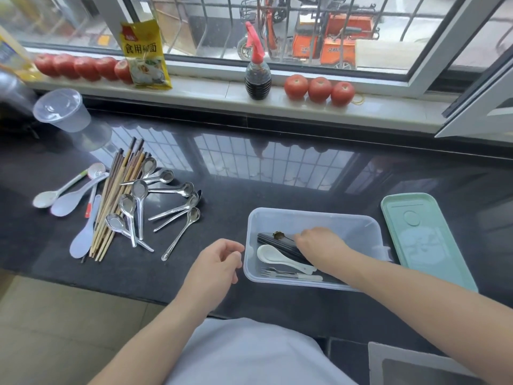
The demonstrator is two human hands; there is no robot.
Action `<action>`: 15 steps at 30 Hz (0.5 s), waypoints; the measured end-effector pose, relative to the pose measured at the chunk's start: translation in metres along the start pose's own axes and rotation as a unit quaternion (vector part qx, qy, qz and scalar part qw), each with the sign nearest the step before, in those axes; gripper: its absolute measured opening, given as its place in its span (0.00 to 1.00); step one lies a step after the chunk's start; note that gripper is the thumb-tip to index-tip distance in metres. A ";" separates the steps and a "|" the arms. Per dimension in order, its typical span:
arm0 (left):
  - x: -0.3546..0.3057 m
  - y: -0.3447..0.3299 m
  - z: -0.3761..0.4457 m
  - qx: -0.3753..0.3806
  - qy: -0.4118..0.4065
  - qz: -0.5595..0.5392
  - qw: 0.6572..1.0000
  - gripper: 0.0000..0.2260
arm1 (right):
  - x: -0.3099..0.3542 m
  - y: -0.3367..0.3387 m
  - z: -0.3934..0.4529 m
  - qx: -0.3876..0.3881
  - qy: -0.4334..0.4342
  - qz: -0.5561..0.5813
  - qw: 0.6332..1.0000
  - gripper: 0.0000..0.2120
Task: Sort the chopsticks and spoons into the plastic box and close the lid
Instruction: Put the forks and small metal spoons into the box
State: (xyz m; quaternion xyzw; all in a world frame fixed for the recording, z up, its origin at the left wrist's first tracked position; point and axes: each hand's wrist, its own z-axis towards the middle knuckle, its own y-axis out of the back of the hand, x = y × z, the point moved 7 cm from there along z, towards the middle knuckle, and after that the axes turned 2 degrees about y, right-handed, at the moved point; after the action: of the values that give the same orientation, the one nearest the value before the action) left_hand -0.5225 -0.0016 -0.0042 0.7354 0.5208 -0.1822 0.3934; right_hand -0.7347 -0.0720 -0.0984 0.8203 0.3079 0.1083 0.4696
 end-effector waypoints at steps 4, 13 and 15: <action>-0.002 -0.002 -0.002 0.011 0.003 0.005 1.000 0.10 | -0.006 -0.006 0.002 0.016 -0.006 -0.009 1.000 0.11; 0.007 0.002 -0.005 0.014 0.011 0.008 1.000 0.08 | -0.014 -0.011 -0.003 0.053 -0.037 -0.034 0.997 0.11; 0.009 0.003 -0.004 0.009 0.012 0.006 1.000 0.08 | -0.017 -0.011 -0.006 0.052 -0.046 -0.024 0.997 0.11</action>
State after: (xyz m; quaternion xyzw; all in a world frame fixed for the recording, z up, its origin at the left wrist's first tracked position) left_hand -0.5165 0.0066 -0.0066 0.7442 0.5194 -0.1756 0.3815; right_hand -0.7552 -0.0737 -0.1025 0.8404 0.3105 0.0431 0.4421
